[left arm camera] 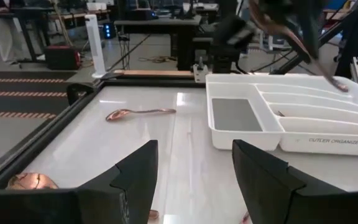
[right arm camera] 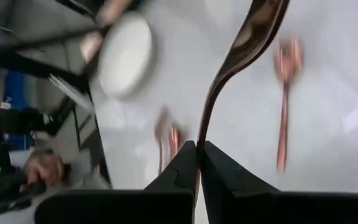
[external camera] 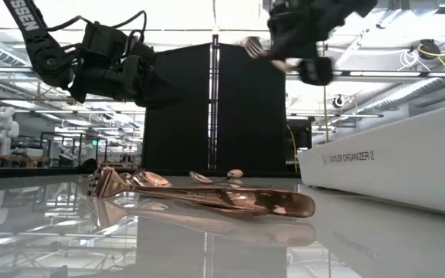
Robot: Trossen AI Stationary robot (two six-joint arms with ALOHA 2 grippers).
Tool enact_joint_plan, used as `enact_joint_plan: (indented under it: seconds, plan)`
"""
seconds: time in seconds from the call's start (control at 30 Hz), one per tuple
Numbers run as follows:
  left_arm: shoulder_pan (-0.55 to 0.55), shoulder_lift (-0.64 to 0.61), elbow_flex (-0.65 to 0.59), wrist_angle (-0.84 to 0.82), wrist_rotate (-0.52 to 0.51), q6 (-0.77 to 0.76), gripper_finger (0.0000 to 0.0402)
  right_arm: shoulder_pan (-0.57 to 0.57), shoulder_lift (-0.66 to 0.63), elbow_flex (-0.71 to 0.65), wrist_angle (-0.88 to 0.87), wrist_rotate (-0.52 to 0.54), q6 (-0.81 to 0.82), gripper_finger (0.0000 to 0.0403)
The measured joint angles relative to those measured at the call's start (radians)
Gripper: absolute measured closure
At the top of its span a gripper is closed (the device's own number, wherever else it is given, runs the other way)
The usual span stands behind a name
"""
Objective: Sort silverware
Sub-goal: Put the middle brown in the white silverware organizer
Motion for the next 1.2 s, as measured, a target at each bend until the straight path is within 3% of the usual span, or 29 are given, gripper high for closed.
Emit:
enact_joint_plan:
  seconds: [0.2,0.43,0.77,0.97,1.2]
  plan:
    - [0.0,0.0,0.0,-0.076,0.026,0.0,0.0194,0.161,0.0,-0.003,-0.165,0.065,0.298,0.0403]
    - [-0.004,0.0,0.0,-0.153,0.084,0.0,0.0194,0.356,0.0,-0.059,-0.151,0.184,0.686,0.0403]
    - [-0.064,0.0,0.0,-0.201,0.087,0.002,0.0194,0.622,0.0,-0.166,-0.077,0.337,1.15,0.0403]
    - [-0.106,0.0,0.0,-0.192,0.087,0.002,0.0194,0.709,0.001,-0.223,-0.077,0.37,1.309,0.0403]
    - [-0.134,0.0,0.0,-0.149,0.082,-0.001,0.0194,0.72,0.002,-0.277,-0.048,0.373,1.31,0.0403]
